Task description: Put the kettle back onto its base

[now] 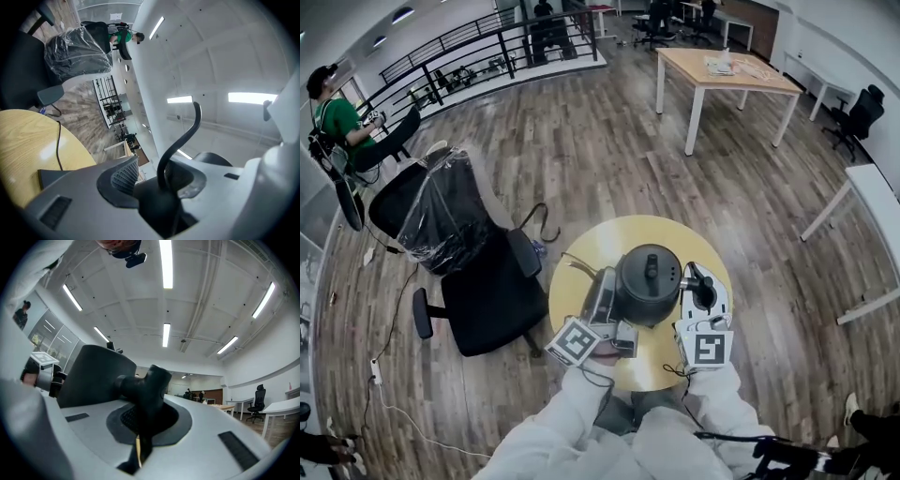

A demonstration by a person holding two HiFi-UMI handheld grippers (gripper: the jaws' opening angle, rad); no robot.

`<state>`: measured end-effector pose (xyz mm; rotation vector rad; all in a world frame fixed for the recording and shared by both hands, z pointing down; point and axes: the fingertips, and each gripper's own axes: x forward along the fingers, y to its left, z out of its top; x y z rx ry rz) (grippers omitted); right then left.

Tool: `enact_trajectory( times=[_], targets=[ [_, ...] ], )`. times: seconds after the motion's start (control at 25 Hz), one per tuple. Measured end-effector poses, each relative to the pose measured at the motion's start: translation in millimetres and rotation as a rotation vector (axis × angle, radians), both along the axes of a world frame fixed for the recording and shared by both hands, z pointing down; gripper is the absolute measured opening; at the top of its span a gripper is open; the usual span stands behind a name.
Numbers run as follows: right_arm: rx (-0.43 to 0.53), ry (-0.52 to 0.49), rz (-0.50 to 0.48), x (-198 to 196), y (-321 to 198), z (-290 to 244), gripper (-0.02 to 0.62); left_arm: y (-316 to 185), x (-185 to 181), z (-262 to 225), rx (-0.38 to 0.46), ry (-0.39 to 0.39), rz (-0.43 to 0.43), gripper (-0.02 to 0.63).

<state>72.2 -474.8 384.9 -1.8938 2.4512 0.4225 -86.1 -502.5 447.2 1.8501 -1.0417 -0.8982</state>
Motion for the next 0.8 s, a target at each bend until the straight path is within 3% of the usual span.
enact_trajectory(
  times=[0.32, 0.56, 0.8],
  targets=[
    [0.045, -0.041, -0.010, 1.9, -37.5, 27.3, 0.012, -45.3, 3.9, 33.9, 0.010, -0.003, 0.004, 0.176],
    [0.033, -0.055, -0.033, -1.9, -64.1, 72.8, 0.013, -73.6, -1.1, 76.5, 0.002, -0.143, -0.005, 0.146],
    [-0.018, -0.058, -0.040, -6.5, -87.8, 129.3, 0.012, -96.8, -5.3, 122.0, -0.026, -0.208, 0.013, 0.127]
  ],
)
